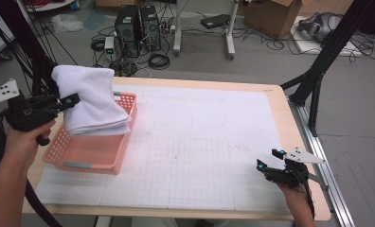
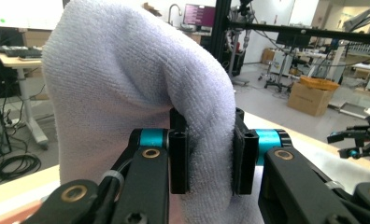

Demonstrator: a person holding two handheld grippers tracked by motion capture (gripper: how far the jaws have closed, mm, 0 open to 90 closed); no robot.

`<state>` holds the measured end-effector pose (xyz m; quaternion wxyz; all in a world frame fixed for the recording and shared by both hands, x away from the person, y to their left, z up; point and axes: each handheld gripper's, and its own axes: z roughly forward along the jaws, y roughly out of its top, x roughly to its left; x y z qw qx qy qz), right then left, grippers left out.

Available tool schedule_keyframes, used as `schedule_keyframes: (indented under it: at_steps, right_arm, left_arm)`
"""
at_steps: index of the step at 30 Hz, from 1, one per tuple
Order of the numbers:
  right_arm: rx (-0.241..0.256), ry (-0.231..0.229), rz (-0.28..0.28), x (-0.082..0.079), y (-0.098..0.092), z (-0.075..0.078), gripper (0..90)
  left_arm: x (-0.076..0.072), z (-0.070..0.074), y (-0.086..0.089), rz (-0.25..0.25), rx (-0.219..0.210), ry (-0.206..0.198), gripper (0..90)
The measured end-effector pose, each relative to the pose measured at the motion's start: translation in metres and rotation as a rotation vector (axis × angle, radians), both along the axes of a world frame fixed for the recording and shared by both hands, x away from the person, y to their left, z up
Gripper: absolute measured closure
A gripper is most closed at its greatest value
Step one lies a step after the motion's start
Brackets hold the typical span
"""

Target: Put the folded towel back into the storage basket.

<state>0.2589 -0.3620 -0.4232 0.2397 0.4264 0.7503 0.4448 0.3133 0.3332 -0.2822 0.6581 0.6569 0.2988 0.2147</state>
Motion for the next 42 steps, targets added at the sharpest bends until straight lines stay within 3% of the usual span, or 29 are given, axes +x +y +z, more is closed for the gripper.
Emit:
schedule_keyframes:
  at_steps: [9,16,30,35,42]
  right_arm:
    - [-0.001,0.005,-0.003,0.0,0.001,0.0,22.8]
    - [-0.004,0.008,-0.001,0.0,0.004,0.0,22.8]
    - [-0.008,0.013,0.001,0.0,0.006,-0.001,22.8]
    - [-0.007,0.013,0.0,0.0,0.006,-0.001,22.8]
    - [-0.01,0.018,0.002,0.0,0.007,-0.002,22.8]
  left_arm:
    - [0.001,-0.018,0.023,0.033,-0.013,0.041,73.4]
    - [0.006,-0.038,0.032,-0.001,0.018,0.094,73.4]
    - [0.022,-0.073,0.018,-0.031,0.037,0.173,72.7]
    - [0.029,-0.083,0.014,-0.005,0.036,0.205,71.9]
    - [0.036,-0.091,0.007,0.045,0.076,0.266,69.0]
